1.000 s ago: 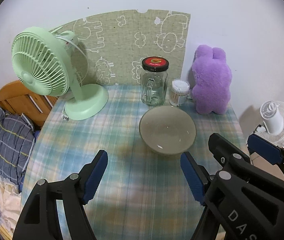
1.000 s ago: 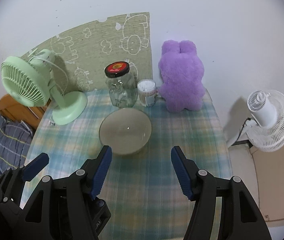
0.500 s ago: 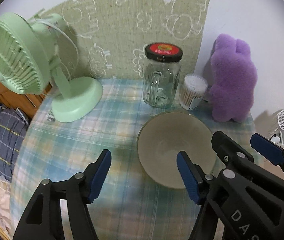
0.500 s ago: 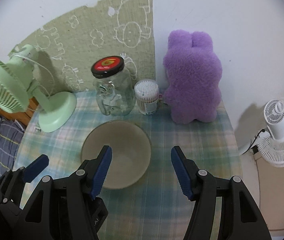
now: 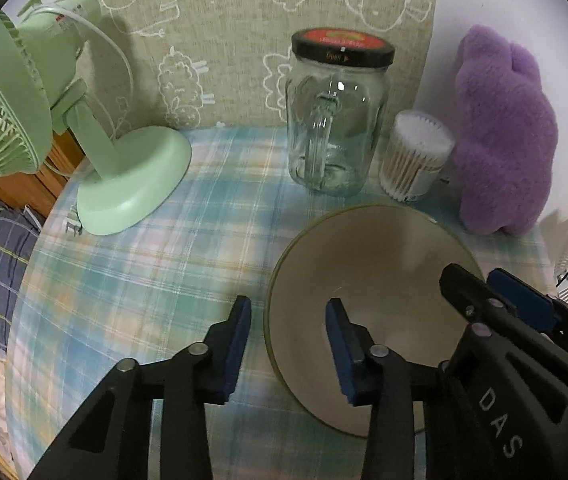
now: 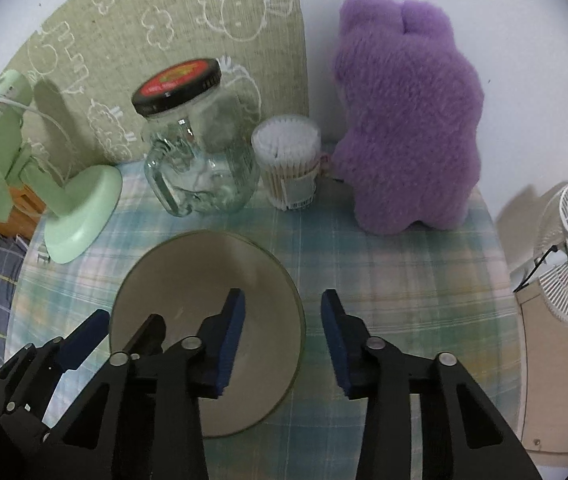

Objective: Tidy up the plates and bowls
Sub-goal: 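Grasp the cream bowl rim with both grippers and lift, then carry the cream bowl to the grey glass dish and lower it in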

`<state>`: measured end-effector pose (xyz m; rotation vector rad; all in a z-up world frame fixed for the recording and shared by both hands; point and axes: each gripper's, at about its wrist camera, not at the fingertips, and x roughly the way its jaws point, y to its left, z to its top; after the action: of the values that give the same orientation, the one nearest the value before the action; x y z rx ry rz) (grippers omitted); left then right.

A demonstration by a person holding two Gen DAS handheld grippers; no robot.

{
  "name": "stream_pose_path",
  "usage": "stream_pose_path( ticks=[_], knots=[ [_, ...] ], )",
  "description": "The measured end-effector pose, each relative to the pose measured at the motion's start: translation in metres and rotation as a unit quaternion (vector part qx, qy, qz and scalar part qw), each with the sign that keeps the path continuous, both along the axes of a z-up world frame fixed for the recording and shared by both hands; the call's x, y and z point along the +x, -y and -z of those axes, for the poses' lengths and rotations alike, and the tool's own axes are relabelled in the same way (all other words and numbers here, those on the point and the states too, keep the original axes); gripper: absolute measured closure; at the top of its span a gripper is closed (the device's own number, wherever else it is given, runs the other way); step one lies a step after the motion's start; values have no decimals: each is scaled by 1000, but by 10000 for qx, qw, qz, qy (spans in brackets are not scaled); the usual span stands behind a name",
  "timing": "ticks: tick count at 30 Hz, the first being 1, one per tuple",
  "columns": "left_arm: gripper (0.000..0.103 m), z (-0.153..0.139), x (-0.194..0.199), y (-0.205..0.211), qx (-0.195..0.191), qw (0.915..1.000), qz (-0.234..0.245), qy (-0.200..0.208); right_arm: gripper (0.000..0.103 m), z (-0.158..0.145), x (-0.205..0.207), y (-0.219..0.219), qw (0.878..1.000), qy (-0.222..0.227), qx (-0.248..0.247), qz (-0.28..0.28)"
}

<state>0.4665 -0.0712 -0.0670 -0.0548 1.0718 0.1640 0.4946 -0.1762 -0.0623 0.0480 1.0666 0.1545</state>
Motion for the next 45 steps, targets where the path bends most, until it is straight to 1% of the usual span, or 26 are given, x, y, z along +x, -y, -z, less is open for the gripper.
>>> stream_pose_path(
  ticks=[1,3,5,6,7,8,11,15,21,35,40,45],
  knots=[
    [71,2,1,0,-4,10000,0,-18,71,3,1,0,10000,-18,7,0],
    [76,4,2,-1,-6,10000,-4,-48,77,7,3,0,10000,-48,5,-4],
    [78,8,3,-2,-8,10000,-28,-81,79,10,4,0,10000,-48,-40,8],
    [81,9,3,-2,-15,9999,-33,-98,83,11,4,-1,9999,-30,-118,14],
    [82,9,3,-2,-17,9999,-43,-104,86,12,5,-1,9999,-23,-165,17],
    [82,8,3,-2,4,9999,-53,-91,87,13,5,0,9998,-15,-195,23],
    [83,8,3,-2,25,9999,-65,-73,87,12,5,0,9998,4,-195,-6],
    [83,8,3,-3,20,9999,-60,-151,87,11,5,-1,9998,-15,-192,-2],
    [83,7,-3,2,87,9998,52,-167,88,10,-2,1,9998,-94,-181,4],
    [83,1,-35,17,-21,9994,265,-217,87,-2,-36,19,9990,-284,-218,273],
    [83,-8,-49,22,-39,9992,367,-137,87,-10,-53,25,9986,-269,-261,363],
    [83,-22,-64,17,-74,9992,400,-16,87,-24,-68,24,9986,-164,-280,423]
  ],
)
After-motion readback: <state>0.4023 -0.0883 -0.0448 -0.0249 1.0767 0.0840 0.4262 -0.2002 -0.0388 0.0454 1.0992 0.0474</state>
